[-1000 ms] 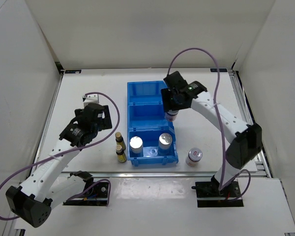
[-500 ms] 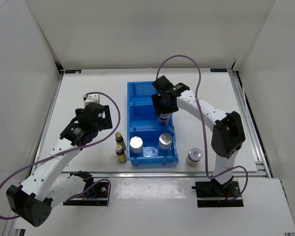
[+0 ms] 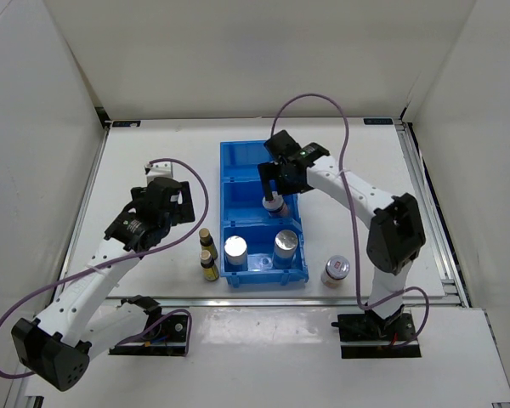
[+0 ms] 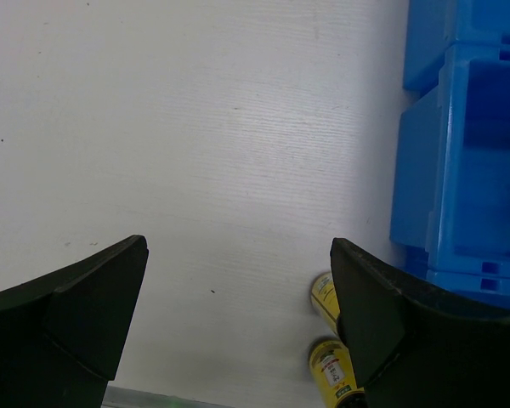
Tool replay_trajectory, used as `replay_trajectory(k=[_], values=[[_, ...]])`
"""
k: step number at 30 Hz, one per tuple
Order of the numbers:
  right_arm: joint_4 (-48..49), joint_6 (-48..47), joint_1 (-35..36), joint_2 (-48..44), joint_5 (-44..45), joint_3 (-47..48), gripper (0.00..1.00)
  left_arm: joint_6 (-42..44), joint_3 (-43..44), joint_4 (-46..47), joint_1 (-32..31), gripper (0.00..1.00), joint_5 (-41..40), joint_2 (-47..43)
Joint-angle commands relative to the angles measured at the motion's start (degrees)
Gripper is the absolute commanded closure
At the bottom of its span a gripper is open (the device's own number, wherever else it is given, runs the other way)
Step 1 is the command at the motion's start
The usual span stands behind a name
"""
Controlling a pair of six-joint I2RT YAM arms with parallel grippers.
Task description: Organize the condiment bottles
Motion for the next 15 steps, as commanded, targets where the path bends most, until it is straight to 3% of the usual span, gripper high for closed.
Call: replay_trajectory(k=[1, 5, 11, 15], values=[[0.0, 0.0, -2.1, -9.4, 6.5, 1.2, 0.0, 0.4, 1.3, 0.9, 0.4, 0.01, 1.0, -0.3], [0.0, 0.0, -8.4, -18.0, 1.3, -2.9, 0.0, 0.4, 1.3, 0.9, 0.4, 0.01, 1.0, -0.3], [-1.1, 2.7, -15.2, -34.1, -6.9, -19.1, 0.0, 0.4, 1.9, 0.9, 0.4, 0.01, 1.5, -0.3], [-4.3, 8.3, -15.7, -41.3, -9.7, -27.5, 0.0, 0.4, 1.9, 0.9, 0.4, 0.01, 2.0, -0.3]])
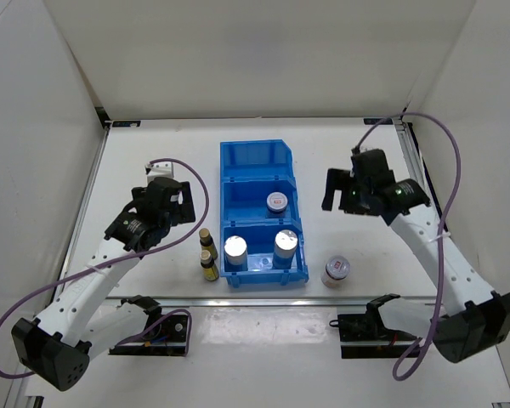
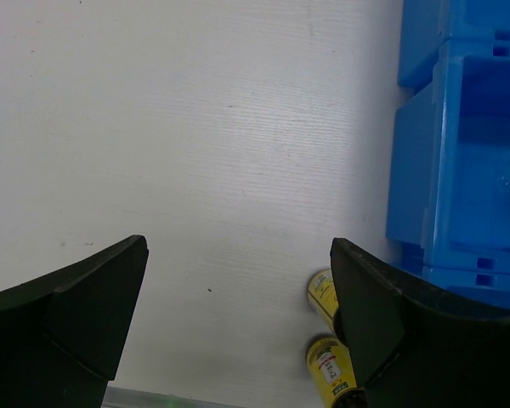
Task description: Organize the condiment bottles
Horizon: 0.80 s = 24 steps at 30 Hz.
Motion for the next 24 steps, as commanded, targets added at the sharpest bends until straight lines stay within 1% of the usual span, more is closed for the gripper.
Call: replay_trajectory(k=[1, 2, 3, 5, 9, 10, 12, 13, 15, 18, 22, 24], values=[[-3.8, 5.9, -0.1, -4.0, -5.1, -6.1, 0.0, 0.4, 1.8, 0.9, 0.4, 0.01, 1.4, -0.3], [-4.3, 7.5, -0.1, -7.2, -5.1, -7.8, 0.0, 0.4, 1.8, 0.9, 0.4, 0.01, 1.4, -0.3], [-4.4, 9.8, -0.1, -8.8, -5.9, -11.1, 0.0, 0.4, 1.8, 0.9, 0.4, 0.01, 1.4, 0.2], [-4.4, 11.7, -0.1, -12.2, -5.9, -14.0, 0.0, 0.4, 1.8, 0.9, 0.4, 0.01, 1.4, 0.2], [-6.8, 16.7, -0.1, -13.5, -5.9, -18.3, 0.0, 0.4, 1.8, 0.9, 0.4, 0.01, 1.4, 0.2], [-6.8, 18.9, -0.1, -14.5, -6.6, -20.9, 0.0, 0.4, 1.8, 0.9, 0.4, 0.01, 1.4, 0.2], [-4.1, 20.2, -0.1, -15.7, -9.3, -24.3, 0.0, 0.4, 1.8, 0.9, 0.4, 0.01, 1.4, 0.2], [-1.8, 20.9, -0.1, -15.7, -10.5, -25.8, 0.0, 0.4, 1.8, 0.9, 0.4, 0.01, 1.4, 0.2], [-0.4, 22.4, -0.1, -15.7, -12.2, -29.3, 0.0, 0.4, 1.8, 0.9, 0.4, 0.01, 1.4, 0.2], [1.4, 23.6, -0.1, -12.9, -12.2, -31.3, 0.0, 0.4, 1.8, 0.9, 0.4, 0.01, 1.4, 0.2], [4.9, 24.2, -0.1, -11.8, -12.7, -34.5, 0.0, 0.4, 1.8, 0.9, 0.4, 0.01, 1.9, 0.2], [5.4, 24.7, -0.1, -11.3, -12.7, -35.8, 0.04, 0.9, 1.8, 0.9, 0.4, 0.01, 1.9, 0.2]])
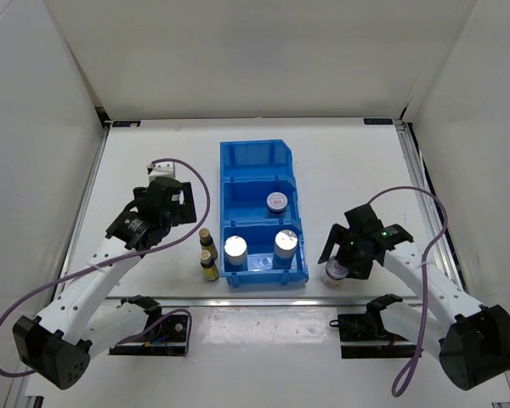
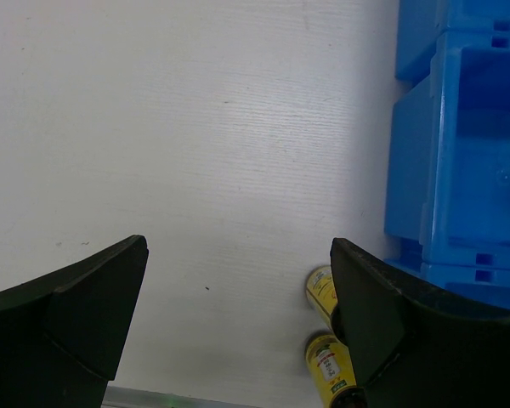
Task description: Organize the condiment bottles
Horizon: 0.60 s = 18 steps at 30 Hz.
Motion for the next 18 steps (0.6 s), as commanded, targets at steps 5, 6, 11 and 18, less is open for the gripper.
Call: replay_trajectory(k=[5, 6, 11, 18], values=[[3.6, 3.3, -0.1, 0.1, 0.0, -1.6, 0.29, 0.8, 1.8, 0.9, 0.4, 0.01, 0.8, -0.4], [2.9, 4.0, -0.1, -1.1, 0.0, -1.6, 0.34, 0.8, 1.8, 0.9, 0.4, 0.01, 0.8, -0.4], [0.0, 5.9, -0.1, -6.4, 2.0, -1.6, 0.59, 0.8, 1.8, 0.9, 0.4, 0.01, 0.8, -0.4], [-4.4, 5.3, -0.1, -9.2, 5.9, 4.0, 0.78, 0.8, 1.8, 0.9, 0.4, 0.01, 0.8, 0.1]])
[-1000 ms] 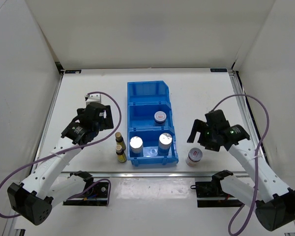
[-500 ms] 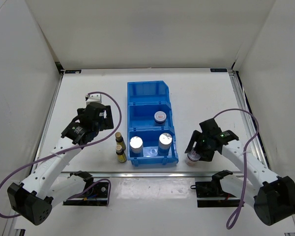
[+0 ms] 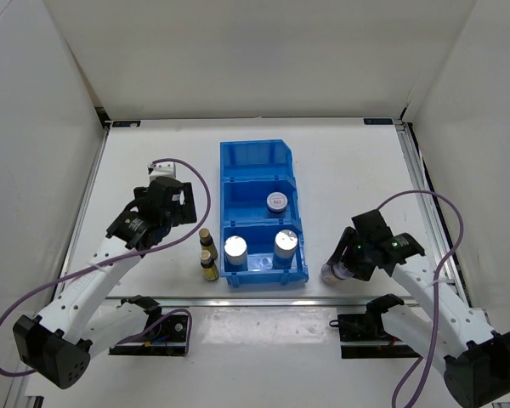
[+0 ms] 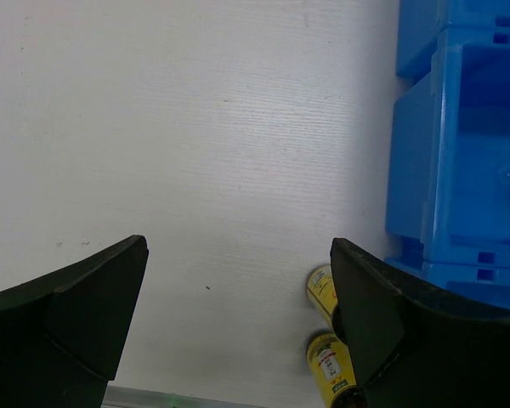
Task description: Organize the condiment bottles
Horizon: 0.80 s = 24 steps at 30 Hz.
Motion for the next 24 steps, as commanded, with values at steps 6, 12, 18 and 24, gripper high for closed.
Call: replay_trajectory(k=[6, 12, 18, 24], values=[[-1.5, -2.1, -0.1, -0.4, 7.8, 14.1, 0.93, 0.4, 1.8, 0.9, 0.4, 0.01, 0.6, -0.1], [7.6, -11.3, 1.1, 11.5, 5.7, 28.7, 1.0, 0.4, 1.8, 0.9, 0.4, 0.01, 1.2, -0.1], [8.2, -20.6, 8.4, 27.2, 5.0, 48.9, 1.0, 0.4, 1.8, 0.9, 0.4, 0.01, 1.2, -0.1], [3.8, -28.1, 16.6, 47.4, 4.1, 69.5, 1.0, 0.4, 1.8, 0.9, 0.4, 0.01, 1.2, -0.1]])
